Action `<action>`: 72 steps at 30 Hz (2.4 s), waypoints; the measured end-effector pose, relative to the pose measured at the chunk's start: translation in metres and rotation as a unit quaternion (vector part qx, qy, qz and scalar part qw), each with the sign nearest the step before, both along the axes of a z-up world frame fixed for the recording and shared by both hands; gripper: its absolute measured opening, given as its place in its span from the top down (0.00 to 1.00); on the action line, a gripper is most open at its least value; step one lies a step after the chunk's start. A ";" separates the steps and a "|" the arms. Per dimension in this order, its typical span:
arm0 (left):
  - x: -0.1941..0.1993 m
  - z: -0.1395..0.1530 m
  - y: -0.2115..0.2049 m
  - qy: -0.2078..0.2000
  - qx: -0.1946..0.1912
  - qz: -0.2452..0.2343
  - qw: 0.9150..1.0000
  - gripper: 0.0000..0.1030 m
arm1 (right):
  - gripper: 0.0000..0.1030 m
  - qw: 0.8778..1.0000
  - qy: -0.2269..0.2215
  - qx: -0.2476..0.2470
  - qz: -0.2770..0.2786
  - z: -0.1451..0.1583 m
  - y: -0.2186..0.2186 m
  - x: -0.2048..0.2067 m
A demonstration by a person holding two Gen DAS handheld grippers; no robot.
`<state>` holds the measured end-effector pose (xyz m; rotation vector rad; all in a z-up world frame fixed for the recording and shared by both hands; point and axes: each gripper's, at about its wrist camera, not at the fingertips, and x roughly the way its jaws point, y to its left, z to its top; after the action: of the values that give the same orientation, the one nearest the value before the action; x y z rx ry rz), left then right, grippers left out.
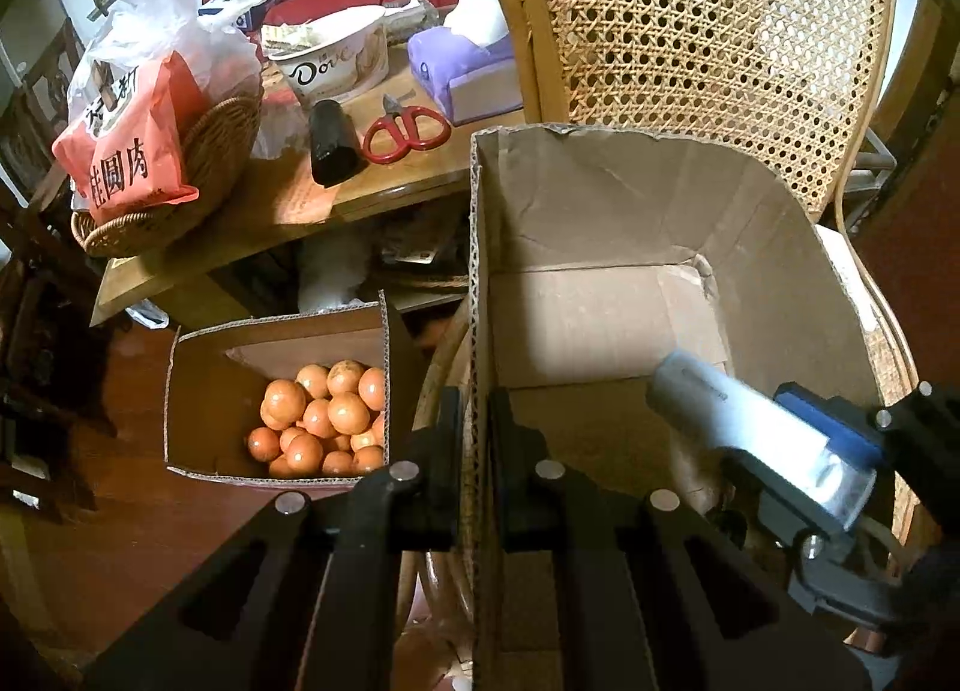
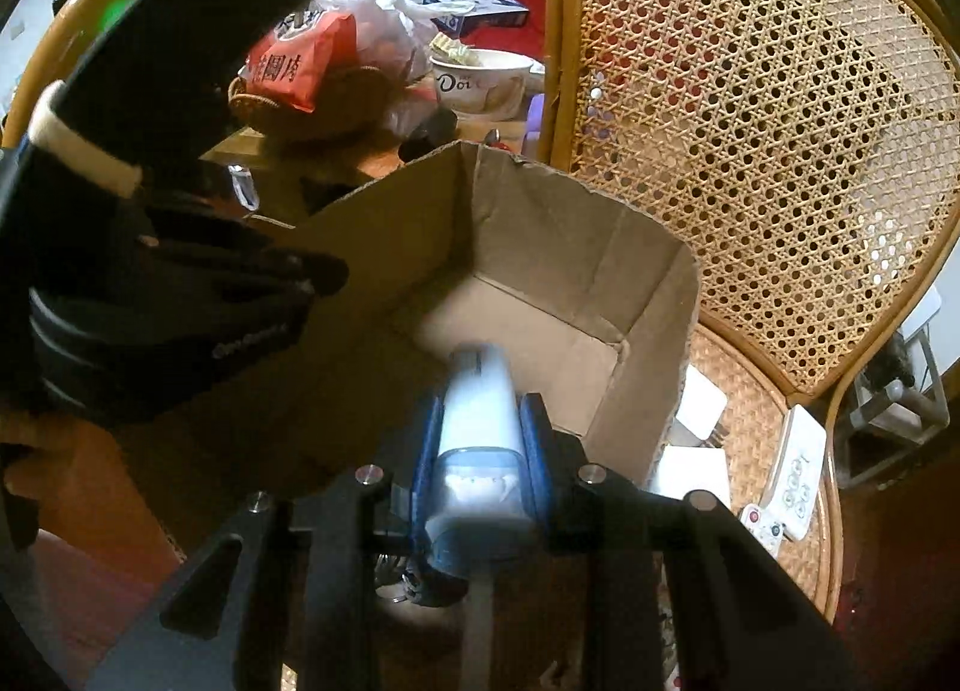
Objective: Organize rigid objects
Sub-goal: 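Carry the light-blue device into the cardboard box and release it, then grasp the white button remote on the chair seat with the right gripper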
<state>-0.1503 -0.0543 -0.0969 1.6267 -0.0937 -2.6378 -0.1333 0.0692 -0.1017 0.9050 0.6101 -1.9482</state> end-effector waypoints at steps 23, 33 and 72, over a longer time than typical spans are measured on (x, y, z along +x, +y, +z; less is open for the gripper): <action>-0.005 0.000 -0.001 0.005 -0.007 0.017 1.000 0.93 | 0.58 0.993 -0.012 -0.108 -0.033 0.057 0.081 -0.016; -0.015 -0.001 0.004 0.004 -0.026 0.028 0.999 0.93 | 0.51 0.989 -0.017 -0.111 -0.092 0.058 0.123 -0.054; -0.018 -0.013 0.003 -0.008 -0.027 0.034 0.999 0.91 | 0.38 0.938 -0.142 -0.047 -0.311 -0.049 0.166 -0.205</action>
<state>-0.1686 -0.0512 -0.1095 1.6054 -0.1084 -2.5497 -0.3378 0.2356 -0.1511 1.4086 0.0503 -2.3013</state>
